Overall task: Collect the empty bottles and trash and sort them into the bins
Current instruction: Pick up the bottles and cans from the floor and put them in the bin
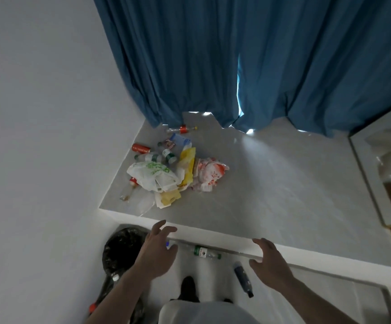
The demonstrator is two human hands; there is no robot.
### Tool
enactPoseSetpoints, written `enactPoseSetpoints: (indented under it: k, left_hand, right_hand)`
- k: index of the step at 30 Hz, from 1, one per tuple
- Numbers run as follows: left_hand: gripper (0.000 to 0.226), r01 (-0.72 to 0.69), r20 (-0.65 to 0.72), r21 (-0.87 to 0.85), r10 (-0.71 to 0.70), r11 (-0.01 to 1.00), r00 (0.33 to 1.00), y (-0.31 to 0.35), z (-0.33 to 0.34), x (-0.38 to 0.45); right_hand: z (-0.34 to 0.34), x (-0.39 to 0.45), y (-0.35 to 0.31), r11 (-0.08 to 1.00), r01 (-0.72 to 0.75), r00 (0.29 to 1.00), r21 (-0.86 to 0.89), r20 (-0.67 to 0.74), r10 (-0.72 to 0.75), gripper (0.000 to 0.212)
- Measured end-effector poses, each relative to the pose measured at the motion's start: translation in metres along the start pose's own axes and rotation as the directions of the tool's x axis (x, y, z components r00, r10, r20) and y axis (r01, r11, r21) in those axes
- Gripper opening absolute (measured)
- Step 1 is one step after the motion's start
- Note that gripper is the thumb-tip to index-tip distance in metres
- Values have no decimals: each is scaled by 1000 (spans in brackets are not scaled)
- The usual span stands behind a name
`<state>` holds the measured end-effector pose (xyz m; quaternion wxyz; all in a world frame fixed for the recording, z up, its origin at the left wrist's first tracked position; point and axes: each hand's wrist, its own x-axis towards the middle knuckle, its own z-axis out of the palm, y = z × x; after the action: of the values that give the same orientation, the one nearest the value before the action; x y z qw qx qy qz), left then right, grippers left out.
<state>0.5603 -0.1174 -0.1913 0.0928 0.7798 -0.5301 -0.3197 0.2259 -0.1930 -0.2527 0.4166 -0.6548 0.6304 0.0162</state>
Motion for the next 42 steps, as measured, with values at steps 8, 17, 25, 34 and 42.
enactPoseSetpoints:
  k: [8, 17, 25, 34, 42]
  left_hand:
    - [52, 13, 275, 33, -22, 999, 961, -13, 23, 52]
    - [45, -91, 508, 193, -20, 977, 861, -12, 60, 111]
    - [35, 146, 464, 184, -217, 972, 859, 9, 105, 118]
    - [36, 423, 422, 110, -428, 899, 799, -2, 235, 82]
    - [46, 265, 494, 126, -292, 956, 819, -27, 366, 116]
  right_hand:
    - [20, 19, 5, 981, -192, 981, 17, -2, 192, 66]
    - [39, 9, 27, 905, -422, 907, 62, 27, 421, 64]
    - [23, 4, 79, 910, -412, 906, -47, 91, 414, 65]
    - [31, 54, 157, 951, -233, 921, -202, 268, 282, 67]
    - [115, 132, 231, 948, -187, 882, -259, 379, 278, 70]
